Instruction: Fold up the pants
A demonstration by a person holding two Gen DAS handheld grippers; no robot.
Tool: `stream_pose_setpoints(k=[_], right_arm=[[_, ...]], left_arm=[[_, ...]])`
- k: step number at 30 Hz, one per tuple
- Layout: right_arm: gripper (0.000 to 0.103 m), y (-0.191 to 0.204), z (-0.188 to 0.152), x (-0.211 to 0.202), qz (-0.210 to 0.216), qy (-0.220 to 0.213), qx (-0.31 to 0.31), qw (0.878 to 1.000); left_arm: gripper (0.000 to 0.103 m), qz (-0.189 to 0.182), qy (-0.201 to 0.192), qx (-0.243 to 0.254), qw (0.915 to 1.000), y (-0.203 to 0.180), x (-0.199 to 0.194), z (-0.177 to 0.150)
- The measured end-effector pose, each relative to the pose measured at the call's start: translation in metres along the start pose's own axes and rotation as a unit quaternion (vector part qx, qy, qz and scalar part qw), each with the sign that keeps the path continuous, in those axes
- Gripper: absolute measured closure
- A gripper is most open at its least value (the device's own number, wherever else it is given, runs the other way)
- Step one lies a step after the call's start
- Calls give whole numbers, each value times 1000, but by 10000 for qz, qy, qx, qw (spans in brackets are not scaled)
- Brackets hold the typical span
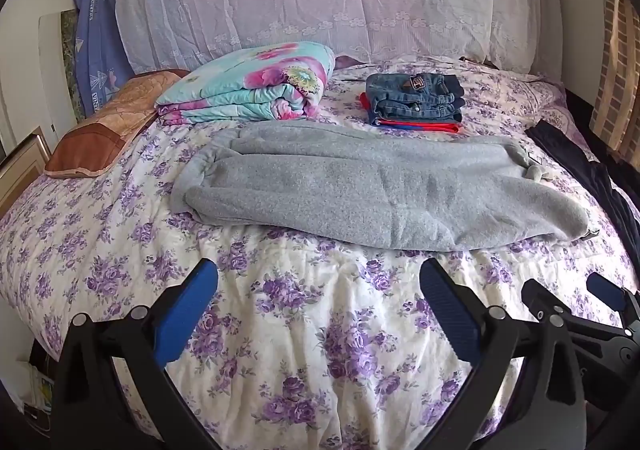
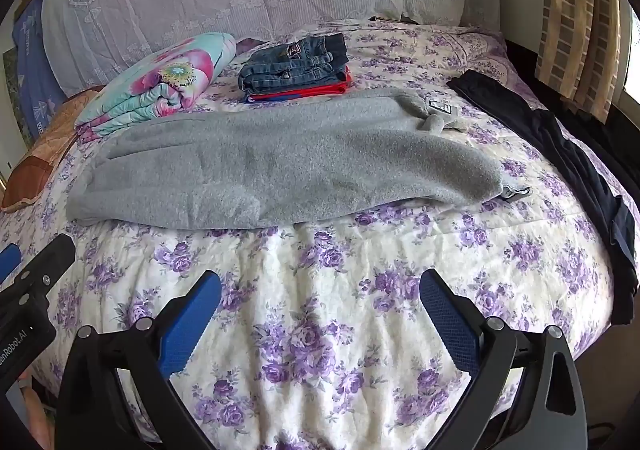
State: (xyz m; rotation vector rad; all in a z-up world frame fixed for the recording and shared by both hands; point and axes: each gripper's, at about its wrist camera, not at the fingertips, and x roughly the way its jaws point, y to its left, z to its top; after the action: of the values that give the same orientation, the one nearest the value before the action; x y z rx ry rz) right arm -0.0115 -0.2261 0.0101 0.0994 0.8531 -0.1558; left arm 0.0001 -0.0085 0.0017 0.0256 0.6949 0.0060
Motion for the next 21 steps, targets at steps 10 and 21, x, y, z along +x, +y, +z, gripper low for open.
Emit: stream_pose_setpoints(k=[10,21], right_arm=[[3,1,-1,0,18,-10,3,10000],[3,2,-1,-1,20,-11,4,10000]], left_arm=[[5,4,-11,52,10000,-3,-2,-1],[5,-5,-14,62,10000,-4,-2,-2]])
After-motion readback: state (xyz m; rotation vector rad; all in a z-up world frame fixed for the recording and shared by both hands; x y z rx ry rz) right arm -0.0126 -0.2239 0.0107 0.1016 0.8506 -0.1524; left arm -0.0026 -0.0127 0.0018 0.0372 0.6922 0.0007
